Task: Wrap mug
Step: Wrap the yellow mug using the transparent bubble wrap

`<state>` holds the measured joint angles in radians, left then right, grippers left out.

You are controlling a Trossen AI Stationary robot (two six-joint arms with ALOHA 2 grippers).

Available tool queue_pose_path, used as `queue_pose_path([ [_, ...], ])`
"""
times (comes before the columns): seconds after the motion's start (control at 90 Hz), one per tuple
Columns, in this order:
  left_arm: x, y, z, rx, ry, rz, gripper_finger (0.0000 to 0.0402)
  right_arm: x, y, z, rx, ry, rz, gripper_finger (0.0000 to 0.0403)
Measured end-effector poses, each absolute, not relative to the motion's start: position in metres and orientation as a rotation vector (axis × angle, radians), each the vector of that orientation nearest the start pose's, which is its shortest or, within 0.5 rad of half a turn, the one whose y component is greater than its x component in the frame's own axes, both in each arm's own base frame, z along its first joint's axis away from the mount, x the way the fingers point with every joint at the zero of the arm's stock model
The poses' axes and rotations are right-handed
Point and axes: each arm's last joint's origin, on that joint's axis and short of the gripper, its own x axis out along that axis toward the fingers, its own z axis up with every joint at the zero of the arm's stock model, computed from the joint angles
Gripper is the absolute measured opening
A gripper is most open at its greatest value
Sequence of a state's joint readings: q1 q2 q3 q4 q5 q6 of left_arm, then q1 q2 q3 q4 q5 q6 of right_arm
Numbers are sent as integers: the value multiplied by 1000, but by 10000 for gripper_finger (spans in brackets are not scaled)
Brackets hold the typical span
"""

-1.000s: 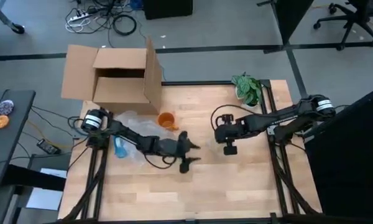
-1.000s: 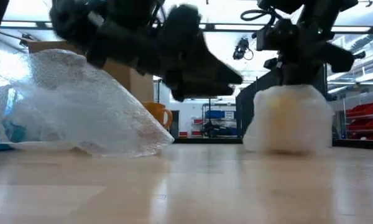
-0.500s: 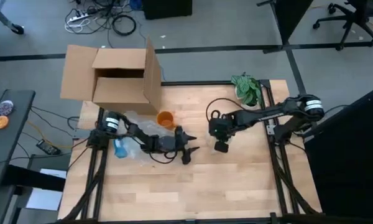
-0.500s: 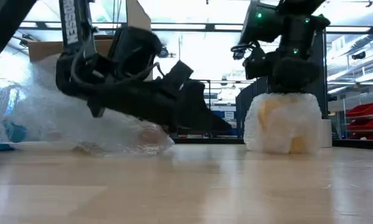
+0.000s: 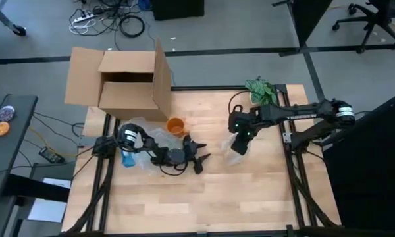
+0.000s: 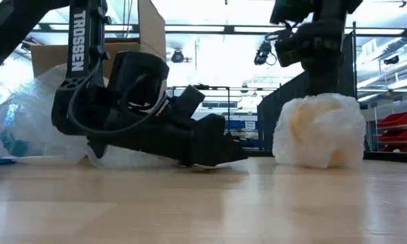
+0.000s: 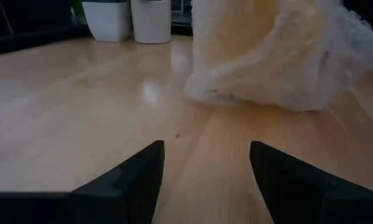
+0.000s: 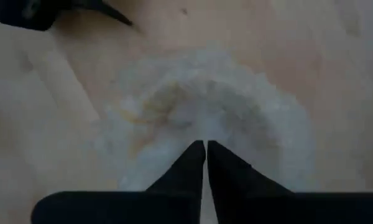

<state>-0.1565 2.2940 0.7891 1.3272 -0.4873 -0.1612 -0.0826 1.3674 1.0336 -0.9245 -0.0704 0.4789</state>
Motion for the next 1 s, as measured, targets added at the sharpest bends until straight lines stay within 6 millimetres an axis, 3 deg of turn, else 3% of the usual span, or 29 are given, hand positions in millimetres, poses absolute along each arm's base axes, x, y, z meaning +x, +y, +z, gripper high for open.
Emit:
queue_pose_path([
  [0.1,360,-43,44,-102,141,349,223,248,-19,240,483,1260,-353,0],
  [0.356,360,-43,45,-100,131,359,223,266,-12,185,403,1473,-361,0],
  [0.478,360,-43,45,-100,131,360,223,273,-9,172,347,1526,-348,0],
  [0.589,360,-43,45,-100,131,361,223,277,-7,181,319,1523,-342,0],
  [0.833,360,-43,45,-100,130,364,223,278,-9,237,272,1442,-384,0],
  [1.0,360,-43,45,-99,130,366,223,281,-10,239,249,1411,-410,0],
])
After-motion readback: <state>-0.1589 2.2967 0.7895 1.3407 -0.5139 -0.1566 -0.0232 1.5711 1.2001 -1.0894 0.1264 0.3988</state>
